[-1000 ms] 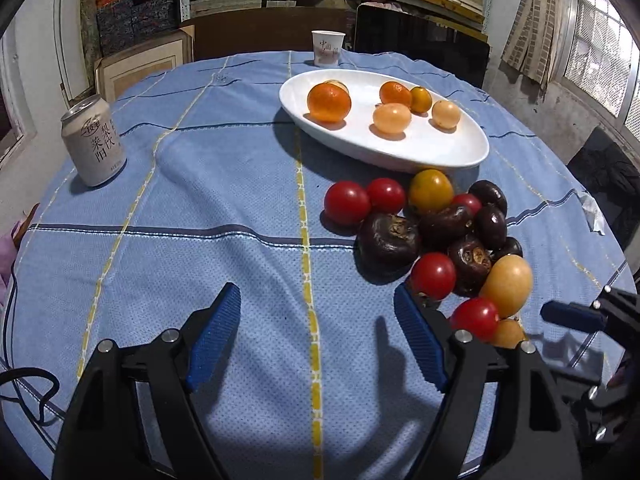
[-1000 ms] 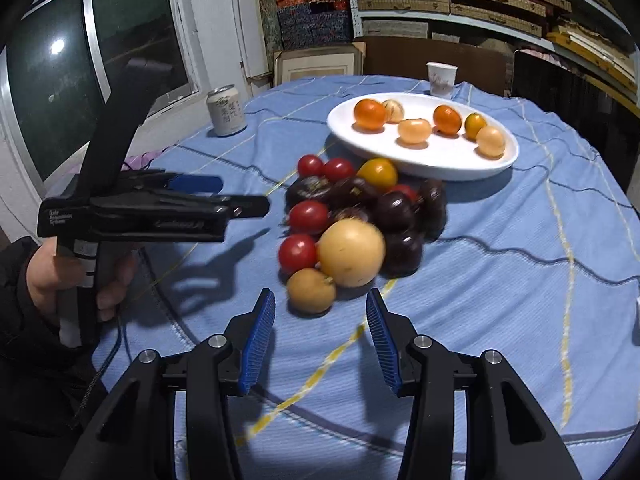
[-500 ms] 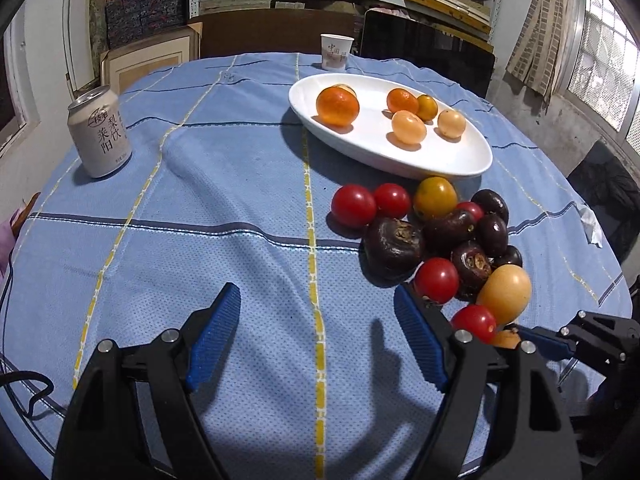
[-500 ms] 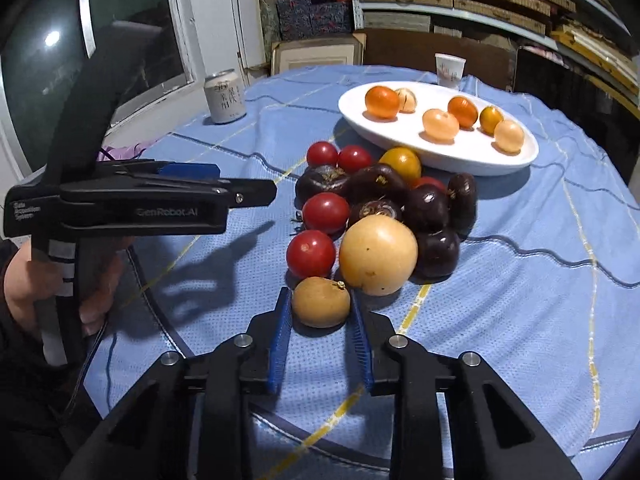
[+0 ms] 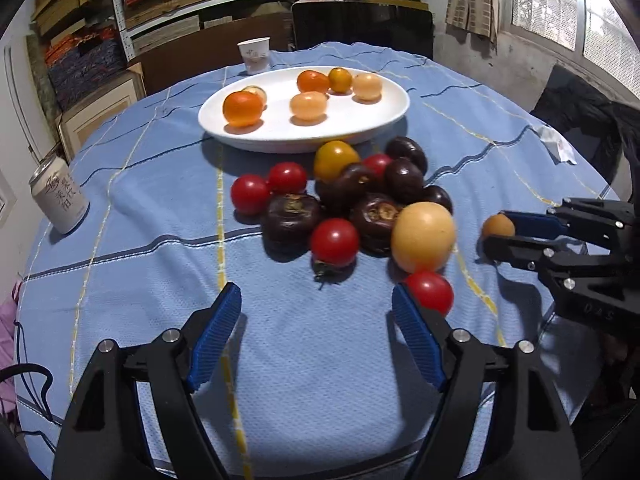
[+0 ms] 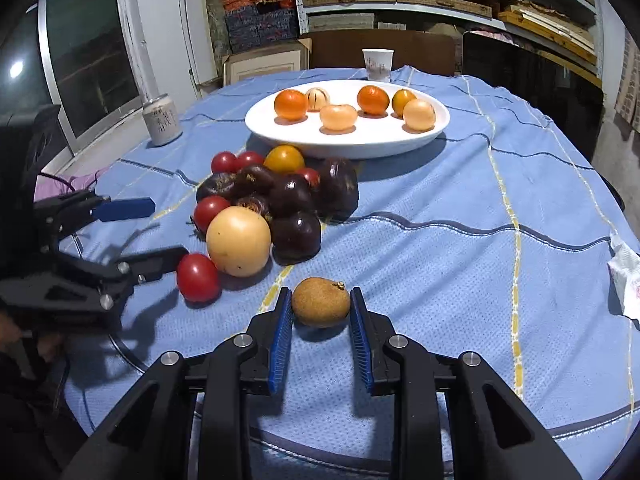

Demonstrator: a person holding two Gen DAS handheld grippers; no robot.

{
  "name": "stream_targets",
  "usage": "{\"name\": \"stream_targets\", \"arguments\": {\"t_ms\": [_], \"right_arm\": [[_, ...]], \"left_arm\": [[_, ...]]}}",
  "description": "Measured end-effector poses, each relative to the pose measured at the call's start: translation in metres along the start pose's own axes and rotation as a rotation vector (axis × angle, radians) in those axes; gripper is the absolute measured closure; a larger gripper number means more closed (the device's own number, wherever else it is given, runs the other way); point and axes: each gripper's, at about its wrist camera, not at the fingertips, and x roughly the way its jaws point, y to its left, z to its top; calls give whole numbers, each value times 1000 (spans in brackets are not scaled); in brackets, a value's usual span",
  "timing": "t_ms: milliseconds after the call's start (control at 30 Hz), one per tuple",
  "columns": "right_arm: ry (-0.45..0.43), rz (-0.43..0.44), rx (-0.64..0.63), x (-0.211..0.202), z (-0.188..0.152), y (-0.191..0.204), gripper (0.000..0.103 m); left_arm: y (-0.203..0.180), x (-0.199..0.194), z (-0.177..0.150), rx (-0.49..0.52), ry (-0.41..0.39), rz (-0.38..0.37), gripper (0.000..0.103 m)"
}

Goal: Organize fruits
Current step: 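Grasp a red tomato with the left tool while the right tool grasps a small brown pear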

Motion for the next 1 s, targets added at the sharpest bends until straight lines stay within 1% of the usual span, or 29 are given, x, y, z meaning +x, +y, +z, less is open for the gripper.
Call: {"name": "stream_targets", "arguments": {"t_ms": [33, 100, 333, 400, 467, 567, 700, 867, 933, 1000], "right_arm": [[-3, -1, -6, 0, -1, 1, 74], [-5, 0, -6, 0, -1, 0, 74], [-9, 6, 12, -1, -2, -3, 74], [-10, 9, 16, -1, -1, -4, 74], [-11, 13, 20, -1, -1, -4, 74], [-13, 18, 27, -1, -2, -6, 74], [-17, 21, 30, -2, -2, -6, 74], [-22, 27, 35, -3, -3, -7, 74], [-25, 32, 39, -4, -3, -7, 74], [-26, 36, 42, -4, -3, -8, 74]], "left_arm": [[-3, -1, 0, 5, -3, -3, 28], [-6, -2, 2, 1, -3, -17, 33], [-20, -12, 0, 16, -34, -35, 34], [-21, -13, 0, 11, -32, -48, 41], [-21, -13, 0, 7, -27, -58, 46], [-23, -15, -1, 7, -26, -72, 48], [-31, -20, -3, 28, -33, -101, 48], [-40, -23, -2, 47, -37, -116, 50], [-42, -23, -2, 51, -36, -122, 55], [-42, -24, -1, 49, -36, -124, 56]]}}
